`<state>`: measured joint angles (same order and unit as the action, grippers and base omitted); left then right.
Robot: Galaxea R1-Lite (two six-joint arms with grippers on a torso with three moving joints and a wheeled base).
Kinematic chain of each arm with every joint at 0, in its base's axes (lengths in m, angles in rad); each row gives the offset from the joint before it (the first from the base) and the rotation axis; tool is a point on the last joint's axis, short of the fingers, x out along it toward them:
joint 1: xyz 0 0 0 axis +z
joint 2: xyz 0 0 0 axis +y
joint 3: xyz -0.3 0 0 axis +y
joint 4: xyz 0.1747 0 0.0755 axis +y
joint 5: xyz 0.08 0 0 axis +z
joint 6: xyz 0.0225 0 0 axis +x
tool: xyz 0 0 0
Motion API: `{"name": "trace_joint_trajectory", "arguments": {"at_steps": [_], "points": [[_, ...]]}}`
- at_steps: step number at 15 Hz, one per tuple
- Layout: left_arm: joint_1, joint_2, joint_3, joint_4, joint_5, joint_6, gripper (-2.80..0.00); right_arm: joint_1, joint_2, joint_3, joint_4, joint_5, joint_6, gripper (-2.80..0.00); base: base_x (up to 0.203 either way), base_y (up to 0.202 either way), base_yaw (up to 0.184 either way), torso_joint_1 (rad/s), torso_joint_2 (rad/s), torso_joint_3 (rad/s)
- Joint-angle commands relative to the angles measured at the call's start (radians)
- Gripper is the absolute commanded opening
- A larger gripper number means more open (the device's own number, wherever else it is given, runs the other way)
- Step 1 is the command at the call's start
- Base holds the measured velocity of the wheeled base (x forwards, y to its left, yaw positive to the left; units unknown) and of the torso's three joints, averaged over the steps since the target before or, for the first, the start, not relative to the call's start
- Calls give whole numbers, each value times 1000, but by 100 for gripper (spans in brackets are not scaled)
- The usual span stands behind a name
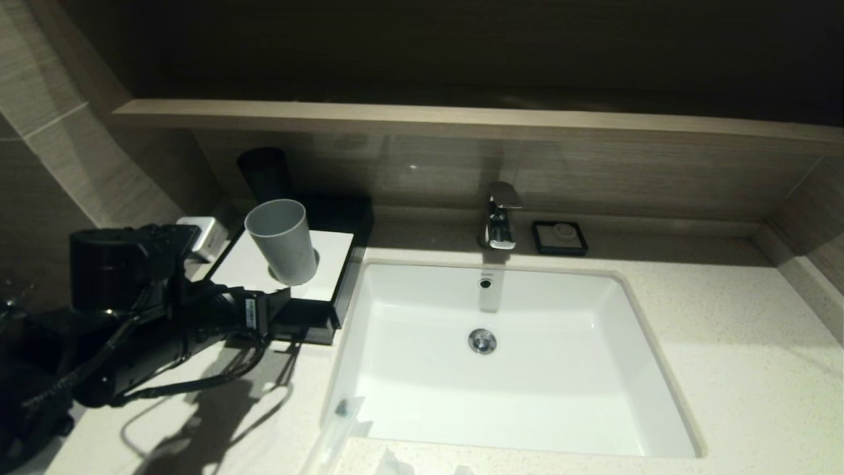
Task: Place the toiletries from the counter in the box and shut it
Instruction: Pick up the cup
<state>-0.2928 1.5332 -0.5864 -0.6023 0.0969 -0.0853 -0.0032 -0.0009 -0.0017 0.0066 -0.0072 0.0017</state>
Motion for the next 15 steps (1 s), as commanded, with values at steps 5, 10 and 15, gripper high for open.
{"name": "trace_joint_trajectory", "arguments": {"at_steps": [5,10,15], "points": [[0,96,-47,-97,41,13,0,0,-1,0,0,0,0,-280,0,0,0,0,0,0],[-2,118,-82,-97,40,15,0,0,-1,0,0,0,0,-280,0,0,0,0,0,0],[-2,156,-157,-97,38,13,0,0,-1,0,0,0,0,-280,0,0,0,0,0,0]]}}
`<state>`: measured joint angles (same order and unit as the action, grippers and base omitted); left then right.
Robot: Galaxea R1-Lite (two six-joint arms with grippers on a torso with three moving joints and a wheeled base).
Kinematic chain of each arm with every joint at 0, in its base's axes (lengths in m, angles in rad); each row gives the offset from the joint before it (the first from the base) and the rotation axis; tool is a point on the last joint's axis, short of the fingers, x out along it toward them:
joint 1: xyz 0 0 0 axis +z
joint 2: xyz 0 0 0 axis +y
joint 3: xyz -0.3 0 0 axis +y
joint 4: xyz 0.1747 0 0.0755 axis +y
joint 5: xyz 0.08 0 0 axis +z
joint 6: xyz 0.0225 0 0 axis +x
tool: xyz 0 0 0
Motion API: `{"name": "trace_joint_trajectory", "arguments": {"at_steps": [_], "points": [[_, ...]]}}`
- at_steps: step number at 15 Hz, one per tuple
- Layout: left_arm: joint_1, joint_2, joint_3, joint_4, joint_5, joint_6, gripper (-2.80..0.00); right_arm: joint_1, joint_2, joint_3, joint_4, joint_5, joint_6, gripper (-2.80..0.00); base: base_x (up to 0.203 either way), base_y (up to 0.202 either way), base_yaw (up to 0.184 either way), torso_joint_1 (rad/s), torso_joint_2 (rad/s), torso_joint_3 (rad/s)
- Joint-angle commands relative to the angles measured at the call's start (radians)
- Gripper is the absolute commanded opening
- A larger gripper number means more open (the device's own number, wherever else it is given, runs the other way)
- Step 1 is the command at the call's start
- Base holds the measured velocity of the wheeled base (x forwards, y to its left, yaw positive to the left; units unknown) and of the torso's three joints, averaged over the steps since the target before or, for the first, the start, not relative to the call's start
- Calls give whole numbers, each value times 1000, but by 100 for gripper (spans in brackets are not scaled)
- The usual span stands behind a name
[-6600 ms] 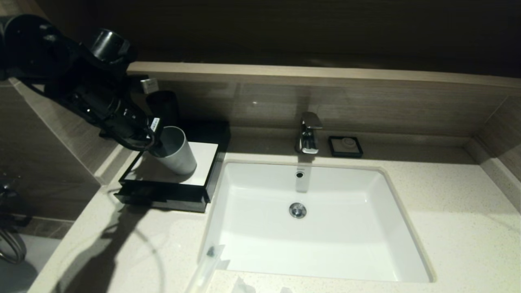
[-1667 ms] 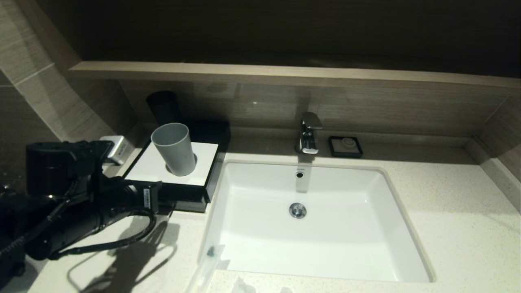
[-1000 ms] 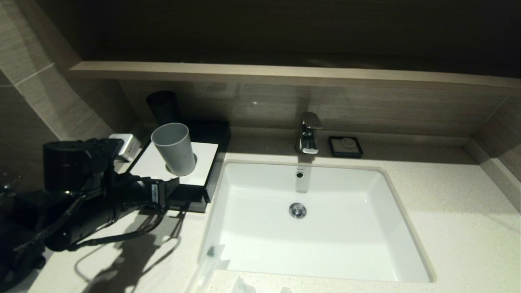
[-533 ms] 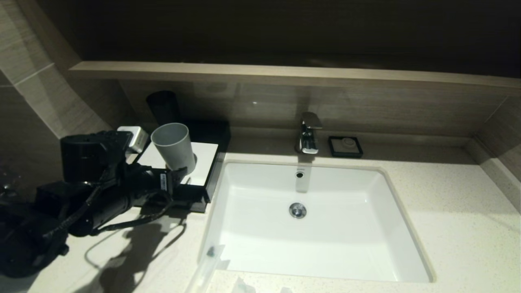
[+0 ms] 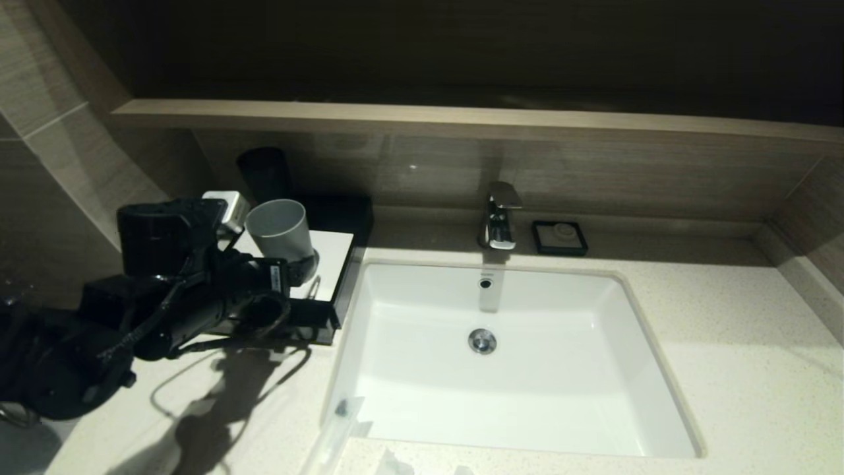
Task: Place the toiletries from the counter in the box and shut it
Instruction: Pick up the cup
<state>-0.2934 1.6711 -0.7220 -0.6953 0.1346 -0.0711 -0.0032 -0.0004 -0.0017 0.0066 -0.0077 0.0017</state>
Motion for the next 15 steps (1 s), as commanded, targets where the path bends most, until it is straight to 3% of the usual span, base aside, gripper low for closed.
{"name": "trace_joint_trajectory", "arguments": {"at_steps": [1,15], "points": [[-6,26,-30,-4,1,-1,0,0,-1,0,0,0,0,-280,0,0,0,0,0,0],[-15,75,-58,-6,-3,0,0,0,0,0,0,0,0,-280,0,0,0,0,0,0]]}}
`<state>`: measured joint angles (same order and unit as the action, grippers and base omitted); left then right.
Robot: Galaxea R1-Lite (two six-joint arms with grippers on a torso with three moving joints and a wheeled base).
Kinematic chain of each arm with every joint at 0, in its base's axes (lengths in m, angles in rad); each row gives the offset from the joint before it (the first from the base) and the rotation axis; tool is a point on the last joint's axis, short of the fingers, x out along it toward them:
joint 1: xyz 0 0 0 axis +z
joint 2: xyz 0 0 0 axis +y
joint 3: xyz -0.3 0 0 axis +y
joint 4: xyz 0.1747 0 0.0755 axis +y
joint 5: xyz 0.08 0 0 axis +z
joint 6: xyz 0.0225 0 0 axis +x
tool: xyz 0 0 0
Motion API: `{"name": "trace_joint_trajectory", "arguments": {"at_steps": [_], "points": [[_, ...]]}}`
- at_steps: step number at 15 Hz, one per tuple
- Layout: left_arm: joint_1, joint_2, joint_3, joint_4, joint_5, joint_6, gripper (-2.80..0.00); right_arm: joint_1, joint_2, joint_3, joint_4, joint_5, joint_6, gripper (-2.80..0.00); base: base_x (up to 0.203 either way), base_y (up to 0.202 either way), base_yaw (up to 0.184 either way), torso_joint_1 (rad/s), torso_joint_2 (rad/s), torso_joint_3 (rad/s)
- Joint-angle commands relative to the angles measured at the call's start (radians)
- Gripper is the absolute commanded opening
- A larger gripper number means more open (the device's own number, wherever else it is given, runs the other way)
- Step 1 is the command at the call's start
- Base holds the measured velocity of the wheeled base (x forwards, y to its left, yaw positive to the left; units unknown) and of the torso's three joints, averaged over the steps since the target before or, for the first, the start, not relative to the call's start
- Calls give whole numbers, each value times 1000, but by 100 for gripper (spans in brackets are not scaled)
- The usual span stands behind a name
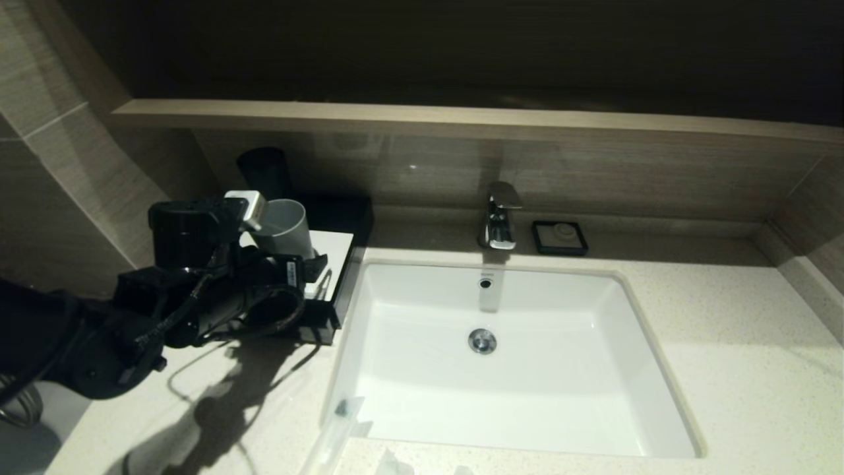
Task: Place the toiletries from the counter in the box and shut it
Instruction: Pick up the cup
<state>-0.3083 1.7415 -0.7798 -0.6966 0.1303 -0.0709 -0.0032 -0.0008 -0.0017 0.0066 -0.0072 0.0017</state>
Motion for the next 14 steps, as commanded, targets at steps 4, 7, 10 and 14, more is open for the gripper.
{"name": "trace_joint_trajectory", "arguments": {"at_steps": [4,7,10,14], "points": [[0,10,1,-4,3,2,0,0,-1,0,1,0,0,-280,0,0,0,0,0,0],[0,12,1,-4,3,3,0,0,0,0,0,0,0,-280,0,0,0,0,0,0],[0,16,4,-13,3,3,0,0,-1,0,0,0,0,-280,0,0,0,0,0,0],[0,36,16,-81,6,5,0,0,-1,0,0,0,0,-280,0,0,0,0,0,0]]}}
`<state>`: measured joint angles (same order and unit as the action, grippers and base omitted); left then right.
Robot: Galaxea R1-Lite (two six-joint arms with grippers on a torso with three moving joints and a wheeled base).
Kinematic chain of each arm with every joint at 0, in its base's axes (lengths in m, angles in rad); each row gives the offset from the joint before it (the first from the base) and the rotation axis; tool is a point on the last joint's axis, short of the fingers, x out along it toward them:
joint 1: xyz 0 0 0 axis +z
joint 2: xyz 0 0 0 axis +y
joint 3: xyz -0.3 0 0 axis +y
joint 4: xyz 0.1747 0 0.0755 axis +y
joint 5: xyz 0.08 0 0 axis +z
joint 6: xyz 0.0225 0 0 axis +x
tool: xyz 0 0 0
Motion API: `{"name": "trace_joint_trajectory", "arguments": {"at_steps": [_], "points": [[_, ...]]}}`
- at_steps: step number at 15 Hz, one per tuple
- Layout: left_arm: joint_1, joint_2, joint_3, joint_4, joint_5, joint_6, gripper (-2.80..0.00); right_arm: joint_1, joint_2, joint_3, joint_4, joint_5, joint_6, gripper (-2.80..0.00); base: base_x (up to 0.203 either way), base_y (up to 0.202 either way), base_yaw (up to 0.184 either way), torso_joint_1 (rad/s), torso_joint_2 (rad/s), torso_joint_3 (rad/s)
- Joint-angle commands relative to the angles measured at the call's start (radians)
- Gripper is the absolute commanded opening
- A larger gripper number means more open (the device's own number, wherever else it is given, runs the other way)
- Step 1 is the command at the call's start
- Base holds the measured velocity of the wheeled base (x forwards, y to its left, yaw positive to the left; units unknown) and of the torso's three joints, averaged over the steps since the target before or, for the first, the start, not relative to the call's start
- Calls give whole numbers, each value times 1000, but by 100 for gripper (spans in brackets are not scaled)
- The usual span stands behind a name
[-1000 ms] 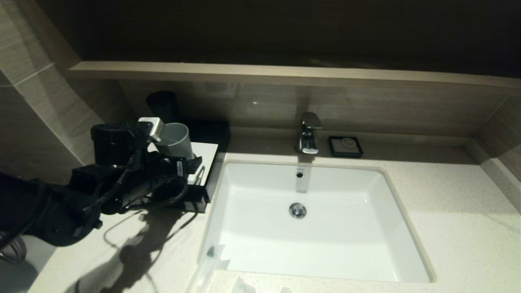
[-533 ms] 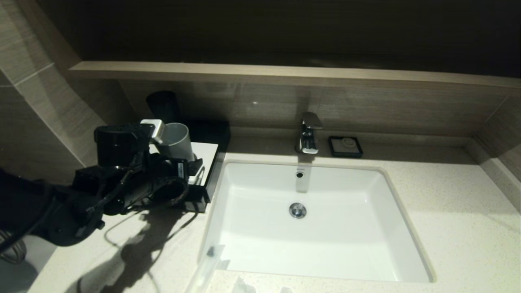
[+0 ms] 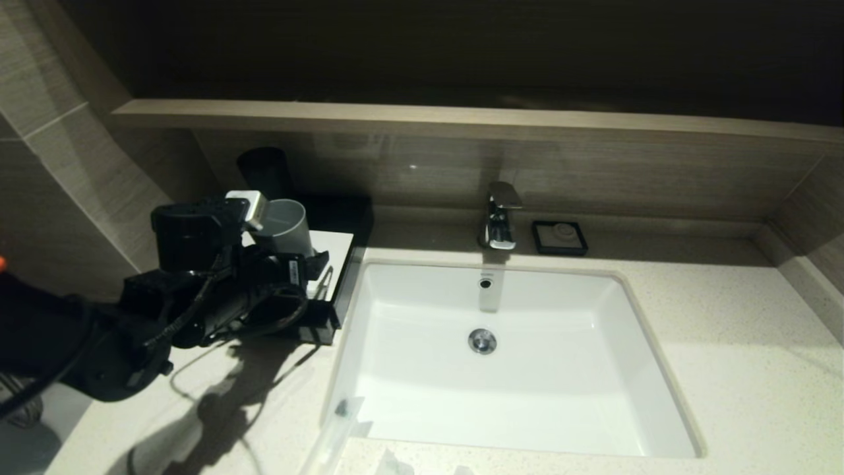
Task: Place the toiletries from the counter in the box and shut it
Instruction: Pick up the cup
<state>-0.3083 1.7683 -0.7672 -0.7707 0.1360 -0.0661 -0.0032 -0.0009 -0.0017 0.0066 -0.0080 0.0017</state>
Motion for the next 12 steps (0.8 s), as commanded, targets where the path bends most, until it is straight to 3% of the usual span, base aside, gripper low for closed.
{"name": "trace_joint_trajectory", "arguments": {"at_steps": [1,6,12], "points": [[0,9,5,-7,0,0,0,0,-1,0,0,0,0,-280,0,0,0,0,0,0],[0,8,11,-7,1,10,0,0,-1,0,0,0,0,-280,0,0,0,0,0,0],[0,8,19,-9,-1,78,0,0,-1,0,0,0,0,-280,0,0,0,0,0,0]]}}
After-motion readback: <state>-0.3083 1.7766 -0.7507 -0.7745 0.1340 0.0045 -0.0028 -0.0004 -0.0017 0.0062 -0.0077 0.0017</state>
